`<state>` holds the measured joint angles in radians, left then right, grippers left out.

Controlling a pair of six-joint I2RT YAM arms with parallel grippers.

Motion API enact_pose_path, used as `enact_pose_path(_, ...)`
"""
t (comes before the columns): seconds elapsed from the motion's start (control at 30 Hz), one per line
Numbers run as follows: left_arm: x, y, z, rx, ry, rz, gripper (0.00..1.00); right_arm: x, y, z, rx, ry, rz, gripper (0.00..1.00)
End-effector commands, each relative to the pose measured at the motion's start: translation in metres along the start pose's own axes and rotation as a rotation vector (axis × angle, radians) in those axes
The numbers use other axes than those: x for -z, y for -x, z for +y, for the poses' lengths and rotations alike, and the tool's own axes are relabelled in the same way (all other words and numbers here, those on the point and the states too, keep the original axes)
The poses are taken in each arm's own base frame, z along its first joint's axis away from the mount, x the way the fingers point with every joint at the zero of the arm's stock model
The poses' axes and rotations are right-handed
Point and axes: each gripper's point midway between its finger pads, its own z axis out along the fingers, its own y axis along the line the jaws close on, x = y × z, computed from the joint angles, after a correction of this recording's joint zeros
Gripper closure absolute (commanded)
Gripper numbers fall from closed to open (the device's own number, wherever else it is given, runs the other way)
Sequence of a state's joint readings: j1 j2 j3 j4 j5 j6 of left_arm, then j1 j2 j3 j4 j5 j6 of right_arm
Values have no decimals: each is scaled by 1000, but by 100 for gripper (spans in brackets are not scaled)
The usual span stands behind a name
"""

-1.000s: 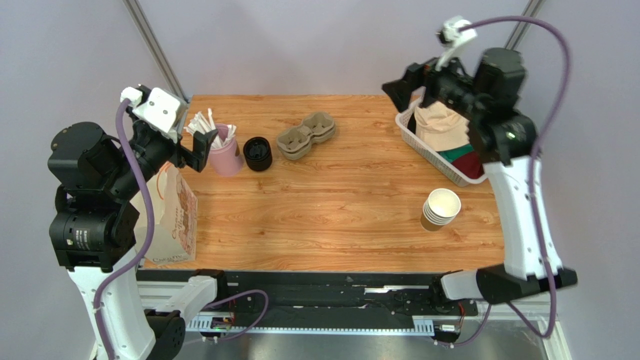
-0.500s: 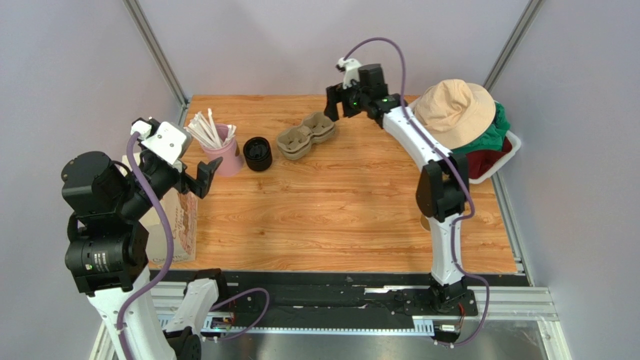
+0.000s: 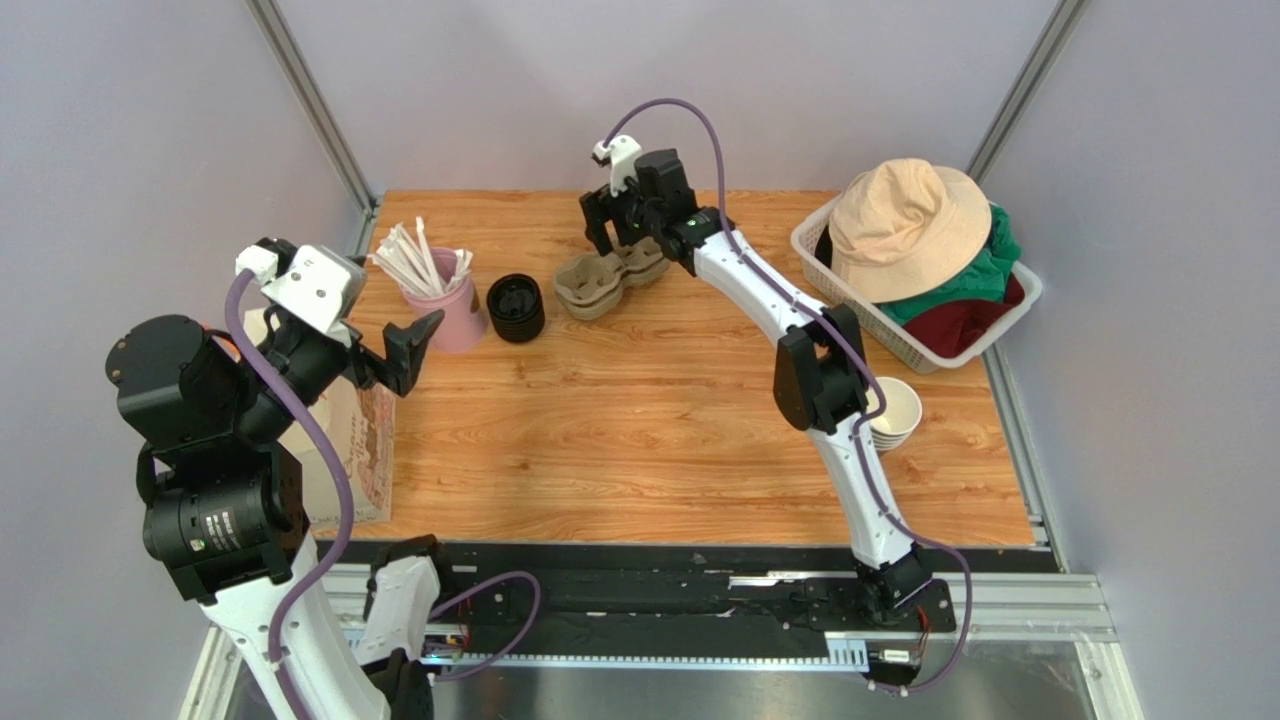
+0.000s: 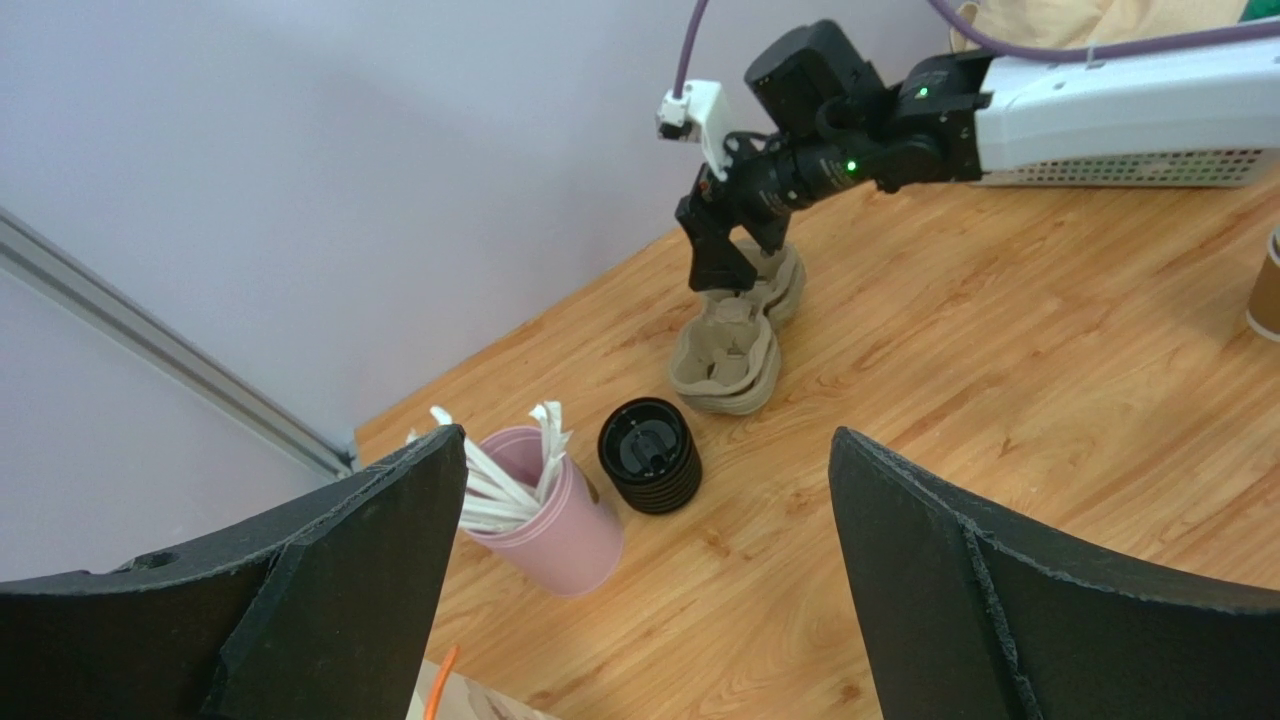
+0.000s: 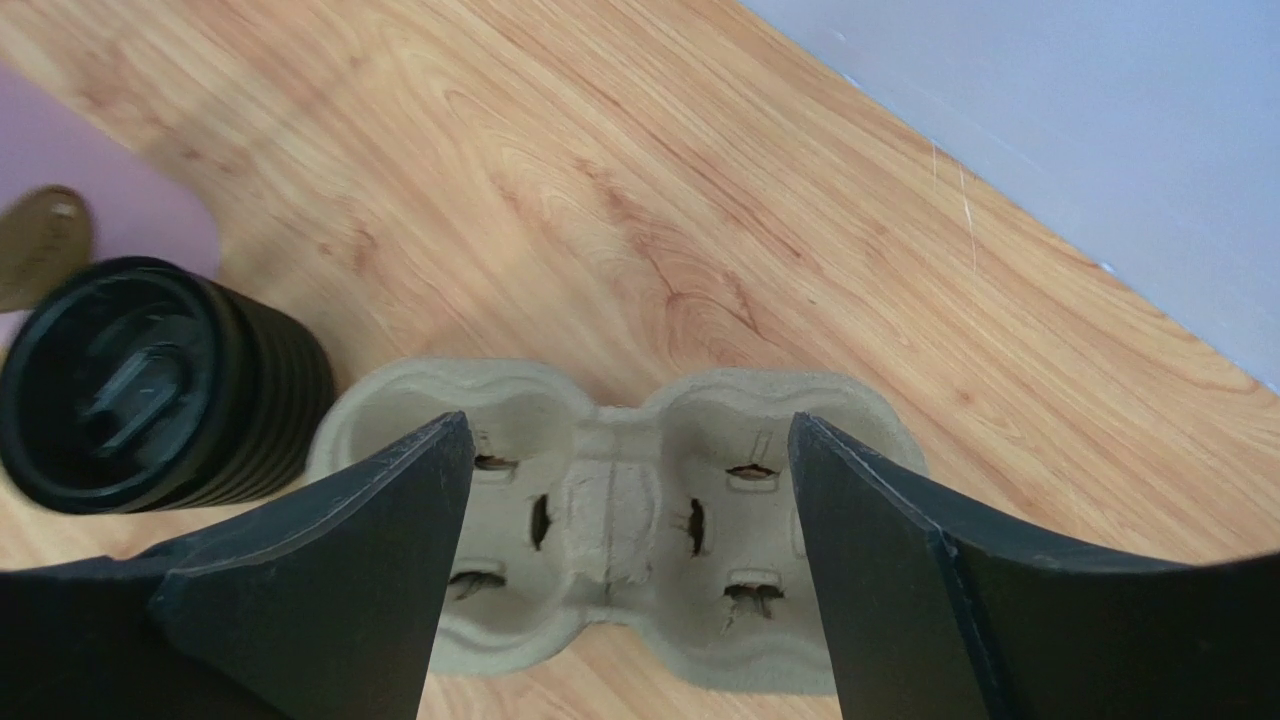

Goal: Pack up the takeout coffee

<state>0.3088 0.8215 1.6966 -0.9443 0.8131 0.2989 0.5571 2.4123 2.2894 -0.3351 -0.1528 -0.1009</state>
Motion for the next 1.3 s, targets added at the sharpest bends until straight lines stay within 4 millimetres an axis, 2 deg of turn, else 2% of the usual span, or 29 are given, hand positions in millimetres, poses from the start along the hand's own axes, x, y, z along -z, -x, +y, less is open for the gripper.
enact_pose_path(0.0, 4, 14, -8, -5, -25, -47, 1, -17, -5, -16, 25, -51, -19, 19)
enact_pose_path(0.27, 3, 12, -6, 9, -19, -40, 1, -23, -31, -11, 36, -26, 42, 22)
enact_pose_path(0.47, 3, 12, -6, 15, -21, -39, 1, -25, -43, -7, 46, -7, 71, 26)
enact_pose_path(0.8, -1, 6, -2, 28, -24, -25, 1, -26, -61, 27, 143, 49, 135, 25)
enact_pose_path(0.9, -1, 6, -2, 30, -21, -25, 1, -29, -62, 26, 153, 17, 137, 25)
enact_pose_path(1.0, -1, 7, -3, 30, -25, -28, 1, -29, -60, 16, 148, -38, 133, 25)
enact_pose_path(1.27, -2, 6, -3, 37, -29, -26, 1, -26, -43, 2, 140, -81, 90, 25)
